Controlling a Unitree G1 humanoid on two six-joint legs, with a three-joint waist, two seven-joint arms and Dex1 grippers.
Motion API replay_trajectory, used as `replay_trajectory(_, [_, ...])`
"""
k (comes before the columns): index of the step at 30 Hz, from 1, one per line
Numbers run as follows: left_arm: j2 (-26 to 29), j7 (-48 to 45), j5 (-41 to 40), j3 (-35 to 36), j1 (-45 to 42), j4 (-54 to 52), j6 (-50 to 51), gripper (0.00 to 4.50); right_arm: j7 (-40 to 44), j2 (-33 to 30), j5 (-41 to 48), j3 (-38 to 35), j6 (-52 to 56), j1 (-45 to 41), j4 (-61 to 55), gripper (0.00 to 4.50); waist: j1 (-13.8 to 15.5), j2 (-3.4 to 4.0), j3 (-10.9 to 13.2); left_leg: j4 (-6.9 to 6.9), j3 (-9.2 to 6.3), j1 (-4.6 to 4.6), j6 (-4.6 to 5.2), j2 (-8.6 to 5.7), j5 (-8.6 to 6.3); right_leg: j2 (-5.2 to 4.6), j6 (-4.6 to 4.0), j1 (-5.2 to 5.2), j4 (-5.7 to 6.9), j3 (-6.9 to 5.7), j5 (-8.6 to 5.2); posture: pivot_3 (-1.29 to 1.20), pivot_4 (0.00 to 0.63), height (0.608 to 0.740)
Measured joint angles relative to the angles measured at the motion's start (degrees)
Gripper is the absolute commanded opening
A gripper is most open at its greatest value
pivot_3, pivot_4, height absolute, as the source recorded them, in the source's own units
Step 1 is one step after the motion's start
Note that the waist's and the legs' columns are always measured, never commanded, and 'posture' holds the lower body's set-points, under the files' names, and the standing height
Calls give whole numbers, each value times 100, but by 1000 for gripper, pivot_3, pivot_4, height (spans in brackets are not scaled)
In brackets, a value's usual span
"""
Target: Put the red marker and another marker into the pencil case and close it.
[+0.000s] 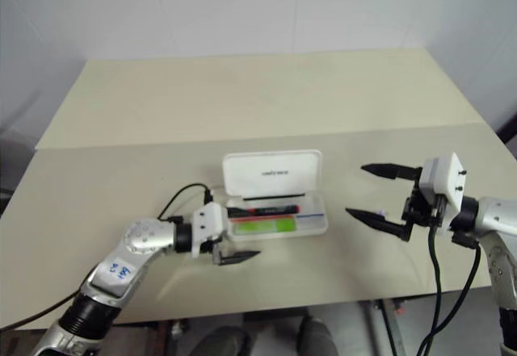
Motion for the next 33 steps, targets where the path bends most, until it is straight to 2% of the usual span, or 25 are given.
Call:
replay_trajectory(6, [-307,55,-541,330,172,-478,-7,4461,-7,24,0,33,54,128,133,4500,3,0,0,-3,-2,-1,1,0,-1,-1,0,0,-2,-1,0,0,150,740])
replay_trajectory(12, [-332,49,-1148,727,355,-908,4,4461,112,15,-126,32,37,542,534,4500,0,0,0,1,3,1,1,1,0,0,0,1,-1,1,0,0,150,740])
replay_trajectory(20, [25,-161,-1856,1262,613,-1433,72,4461,322,-219,-469,-118,-301,952,999,4500,-5,1,0,3,7,6,0,3,0,3,0,5,0,4,0,0,150,740])
replay_trajectory(24, [538,-260,-2090,1783,703,-1532,235,4461,320,-218,-562,-111,-383,1062,987,4500,-14,5,2,-2,5,7,0,11,-1,10,-2,3,-1,3,-1,0,150,740])
replay_trajectory(33, [643,12,-2266,1973,875,-1880,513,4461,-826,385,-1150,283,-291,969,828,4500,-5,6,0,-9,1,6,-1,3,-1,5,-3,0,0,5,0,0,150,740])
